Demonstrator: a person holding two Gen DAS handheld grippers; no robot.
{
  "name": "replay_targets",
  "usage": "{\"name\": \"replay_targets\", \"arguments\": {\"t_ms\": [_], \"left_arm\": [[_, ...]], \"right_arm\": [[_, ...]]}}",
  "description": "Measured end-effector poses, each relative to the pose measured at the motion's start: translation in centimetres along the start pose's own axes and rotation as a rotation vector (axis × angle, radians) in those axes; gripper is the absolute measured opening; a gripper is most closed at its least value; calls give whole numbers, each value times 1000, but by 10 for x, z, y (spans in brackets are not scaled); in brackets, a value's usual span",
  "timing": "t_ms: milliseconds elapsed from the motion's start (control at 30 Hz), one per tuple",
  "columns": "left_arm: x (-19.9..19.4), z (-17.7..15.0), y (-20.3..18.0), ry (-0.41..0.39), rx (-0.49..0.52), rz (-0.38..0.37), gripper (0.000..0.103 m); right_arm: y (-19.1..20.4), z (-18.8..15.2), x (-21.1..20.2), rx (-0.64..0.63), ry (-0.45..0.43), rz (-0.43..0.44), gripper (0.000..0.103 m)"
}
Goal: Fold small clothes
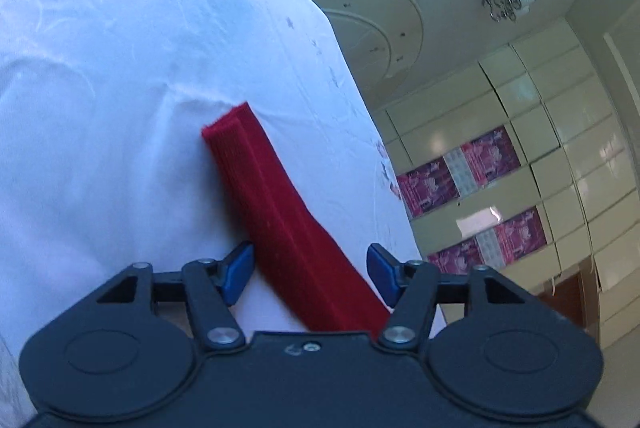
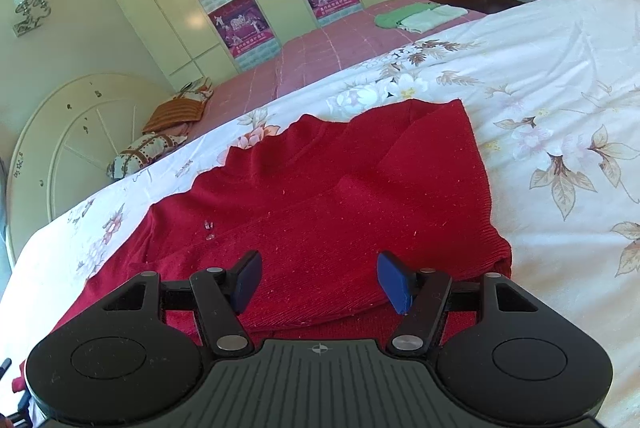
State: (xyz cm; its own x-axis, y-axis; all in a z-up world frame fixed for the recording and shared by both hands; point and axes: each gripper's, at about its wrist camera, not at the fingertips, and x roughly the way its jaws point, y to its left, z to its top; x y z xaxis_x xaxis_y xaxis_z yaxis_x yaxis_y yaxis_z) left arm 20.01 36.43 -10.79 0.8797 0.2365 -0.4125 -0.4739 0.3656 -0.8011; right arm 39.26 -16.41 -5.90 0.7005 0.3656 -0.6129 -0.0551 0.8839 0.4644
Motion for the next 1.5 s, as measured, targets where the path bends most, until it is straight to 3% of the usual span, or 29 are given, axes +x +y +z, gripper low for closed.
{"name": "replay_targets", "arguments": {"t_ms": [67,200,267,367,467,600,767,867,933,1033,1067,1133,1167,1200,1233,1333,1500], "left_arm": [[8,-3,-5,2,50,17,59],[29,17,1,-38,-23,-25,53],[29,27,5,-94,-90,-76,51],[14,34,8,-187,-97,-91,54],[14,24,15,-113,-131,-85,54],[16,4,1,-51,-25,-91,55],[28,16,-3,-113,-90,-161,54],[37,24,-13,-106,-23,-44,54],[43,22,-10,-75,13,82,41],[45,21,-17,-77,75,170,20],[46,21,-19,-74,105,213,4],[46,19,-21,-83,121,234,4],[45,19,-26,-96,138,237,4],[43,18,-34,-112,165,231,4],[42,17,-42,-124,185,212,4],[36,4,-82,-130,304,121,4],[53,-48,-163,9,523,-100,4]], "right_arm": [[0,1,1,8,-1,2,64],[4,1,5,8,-2,6,64],[6,2,5,7,-5,10,64],[4,3,2,9,-11,10,64],[0,4,0,3,-12,1,64],[-7,6,1,21,-11,-9,64],[-5,7,4,19,-6,-1,64],[-2,7,3,-5,-8,2,64],[-3,7,5,-10,-6,0,64],[-6,7,9,-1,2,-12,64],[-6,7,10,0,1,-25,64],[-7,8,14,-11,-6,-55,64],[-6,8,17,-30,-5,-81,40],[-5,8,23,-52,13,-109,7],[-7,9,28,-63,39,-122,2],[-15,9,29,-65,42,-114,2],[-27,10,19,-46,23,-103,2]]}}
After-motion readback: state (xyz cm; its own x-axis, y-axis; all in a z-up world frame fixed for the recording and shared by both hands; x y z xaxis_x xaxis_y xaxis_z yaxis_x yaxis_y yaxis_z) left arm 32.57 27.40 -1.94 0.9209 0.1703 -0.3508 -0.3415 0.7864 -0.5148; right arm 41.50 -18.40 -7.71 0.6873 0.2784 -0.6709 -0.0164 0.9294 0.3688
